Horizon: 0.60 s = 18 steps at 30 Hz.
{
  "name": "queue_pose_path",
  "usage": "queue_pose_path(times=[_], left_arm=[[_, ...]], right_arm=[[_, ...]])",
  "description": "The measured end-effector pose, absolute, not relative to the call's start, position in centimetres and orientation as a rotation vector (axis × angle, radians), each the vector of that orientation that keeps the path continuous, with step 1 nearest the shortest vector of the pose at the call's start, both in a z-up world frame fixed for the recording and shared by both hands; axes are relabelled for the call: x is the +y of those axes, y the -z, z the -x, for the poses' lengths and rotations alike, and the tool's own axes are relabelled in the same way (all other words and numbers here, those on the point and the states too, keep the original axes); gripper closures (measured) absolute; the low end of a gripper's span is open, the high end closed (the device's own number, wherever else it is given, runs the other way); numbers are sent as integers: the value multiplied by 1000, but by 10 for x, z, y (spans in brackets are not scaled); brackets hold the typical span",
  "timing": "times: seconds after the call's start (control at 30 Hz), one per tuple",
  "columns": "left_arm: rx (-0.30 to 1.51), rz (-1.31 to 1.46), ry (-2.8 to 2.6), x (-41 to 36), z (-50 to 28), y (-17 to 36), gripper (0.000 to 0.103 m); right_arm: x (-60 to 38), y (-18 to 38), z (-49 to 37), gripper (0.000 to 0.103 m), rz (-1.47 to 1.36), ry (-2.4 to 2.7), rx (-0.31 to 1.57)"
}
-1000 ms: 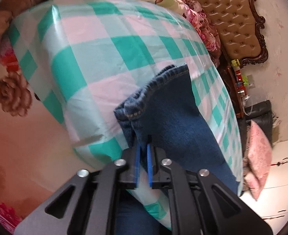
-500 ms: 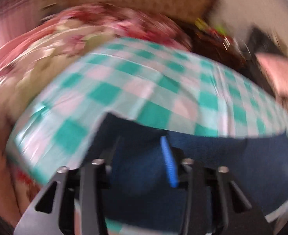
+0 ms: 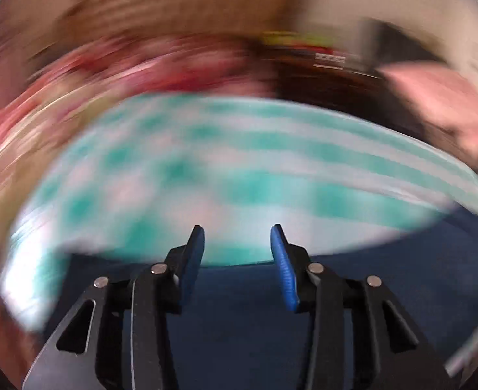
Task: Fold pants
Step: 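Open both tools and lift them off the folded jeans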
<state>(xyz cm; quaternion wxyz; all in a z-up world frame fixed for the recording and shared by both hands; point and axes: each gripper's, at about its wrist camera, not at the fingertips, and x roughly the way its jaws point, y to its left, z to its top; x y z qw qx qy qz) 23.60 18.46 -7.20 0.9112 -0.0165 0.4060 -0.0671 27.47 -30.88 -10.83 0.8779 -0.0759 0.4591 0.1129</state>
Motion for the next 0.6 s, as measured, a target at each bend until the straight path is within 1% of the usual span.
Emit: queue_pose_path(times=[0.07,0.1,0.17,0.2,0.27,0.37,0.43,0.47,0.53,0.6], left_arm=[[803,30,318,109,-234,69,60],[794,55,393,84,-232,71,60],[816,95,555,24,-227,83,60],[822,70,572,4,-227,88,60],[790,-16,535,-26,-224,98,60],[745,-31,518,-52,-224,109,60],[761,-69,512,-66,-226,116,60],[803,-89,480,-70,-232,125,60],[892,-62,410,-60,-247,140,60],[877,-21,361,-42,-249,135,60]], right_arm=[[-276,116,-288,47,184,-353,965],[-259,123,-297,50,186,-420,973],[-238,137,-314,53,249,-395,988],[-236,143,-321,54,264,-371,994],[-237,154,-331,55,262,-299,1005],[-236,160,-334,54,226,-259,971],[-234,162,-331,54,231,-229,939],[-233,162,-330,53,228,-215,930],[-235,156,-325,53,215,-199,897],[-255,130,-310,51,154,-175,803]])
